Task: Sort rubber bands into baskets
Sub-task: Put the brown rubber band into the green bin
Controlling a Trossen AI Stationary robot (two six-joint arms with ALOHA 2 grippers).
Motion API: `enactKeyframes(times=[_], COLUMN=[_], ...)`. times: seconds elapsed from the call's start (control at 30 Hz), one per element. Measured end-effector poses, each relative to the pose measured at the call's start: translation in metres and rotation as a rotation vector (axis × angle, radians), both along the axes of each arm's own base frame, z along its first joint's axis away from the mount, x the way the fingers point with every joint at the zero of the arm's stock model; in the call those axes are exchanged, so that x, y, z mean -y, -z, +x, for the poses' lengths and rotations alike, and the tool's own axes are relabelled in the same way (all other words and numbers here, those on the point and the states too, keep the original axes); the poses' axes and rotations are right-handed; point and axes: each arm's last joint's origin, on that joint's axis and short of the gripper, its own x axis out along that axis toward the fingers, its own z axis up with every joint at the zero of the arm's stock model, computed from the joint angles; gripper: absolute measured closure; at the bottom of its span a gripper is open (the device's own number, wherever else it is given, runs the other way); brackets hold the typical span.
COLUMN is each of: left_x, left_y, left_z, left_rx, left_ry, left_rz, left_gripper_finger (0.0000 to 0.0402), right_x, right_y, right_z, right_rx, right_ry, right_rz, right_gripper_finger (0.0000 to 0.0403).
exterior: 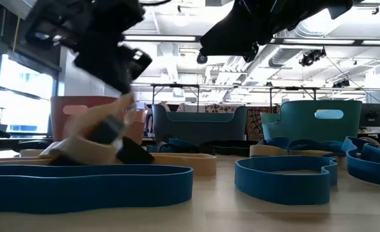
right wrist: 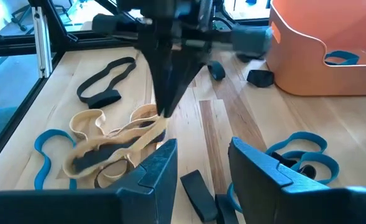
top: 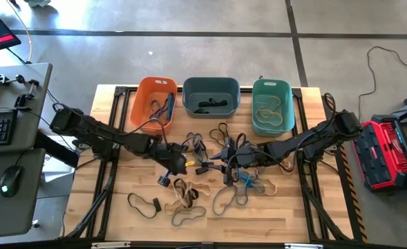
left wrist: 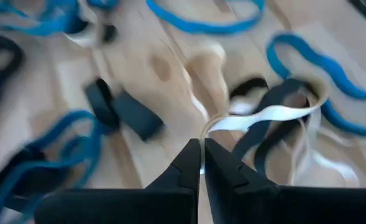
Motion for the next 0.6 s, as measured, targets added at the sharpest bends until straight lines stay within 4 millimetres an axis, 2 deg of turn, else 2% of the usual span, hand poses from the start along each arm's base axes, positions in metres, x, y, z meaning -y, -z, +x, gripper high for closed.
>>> enactKeyframes(times=[0.23, 0.43, 0.6], left_x=[-0.011, -0.017, -0.019], left_y=[-0.026, -0.041, -0.049], left_z=[0.015, 0.022, 0.025], left_rx=[0.079, 0.119, 0.144], left_ry=[-0.123, -0.213, -0.276], left_rz=[0.076, 0.044, 0.048], left_gripper_finger=[0.0399, 0.0399, 0.0399], right_x=[0.000, 0.000, -0.001], right_y=[0.000, 0.002, 0.012], right_z=[0.000, 0.002, 0.011], right_rx=[0.002, 0.009, 0.042], right_ry=[0.018, 0.048, 0.074], right_rz=[0.035, 0.051, 0.047], right_gripper_finger=[0.0269, 0.0266, 0.0236])
